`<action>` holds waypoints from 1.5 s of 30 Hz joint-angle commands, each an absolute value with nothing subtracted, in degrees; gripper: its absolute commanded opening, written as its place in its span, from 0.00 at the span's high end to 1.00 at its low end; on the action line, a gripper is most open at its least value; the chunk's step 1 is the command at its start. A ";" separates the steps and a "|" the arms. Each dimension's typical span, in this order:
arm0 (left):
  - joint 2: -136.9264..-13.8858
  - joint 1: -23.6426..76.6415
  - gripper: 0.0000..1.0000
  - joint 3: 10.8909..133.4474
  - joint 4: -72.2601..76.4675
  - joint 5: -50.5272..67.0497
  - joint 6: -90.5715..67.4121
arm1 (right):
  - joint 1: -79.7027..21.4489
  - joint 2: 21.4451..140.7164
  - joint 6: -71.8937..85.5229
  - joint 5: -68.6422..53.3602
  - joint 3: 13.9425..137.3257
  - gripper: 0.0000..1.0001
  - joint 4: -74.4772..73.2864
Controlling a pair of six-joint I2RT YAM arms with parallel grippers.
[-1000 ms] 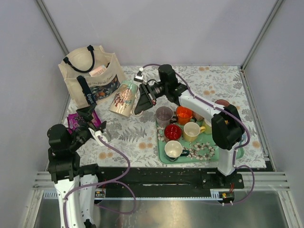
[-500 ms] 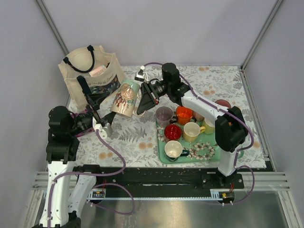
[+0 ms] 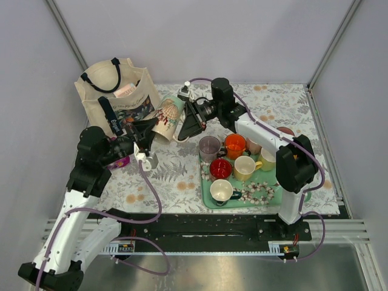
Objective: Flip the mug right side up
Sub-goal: Turn over the cup at the center of the board, then place the cup on the tray.
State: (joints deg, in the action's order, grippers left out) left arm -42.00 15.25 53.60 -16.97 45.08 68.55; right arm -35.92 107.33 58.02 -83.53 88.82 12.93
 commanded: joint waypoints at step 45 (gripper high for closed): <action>-79.45 22.94 1.00 67.15 -46.76 18.46 24.07 | -26.10 73.21 -12.74 -39.72 67.85 0.08 -17.66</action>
State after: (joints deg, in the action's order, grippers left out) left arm -81.93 22.94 66.92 -52.77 17.47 19.86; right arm -25.93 74.08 -9.10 -35.27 67.79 -17.89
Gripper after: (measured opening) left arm 0.134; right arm 0.926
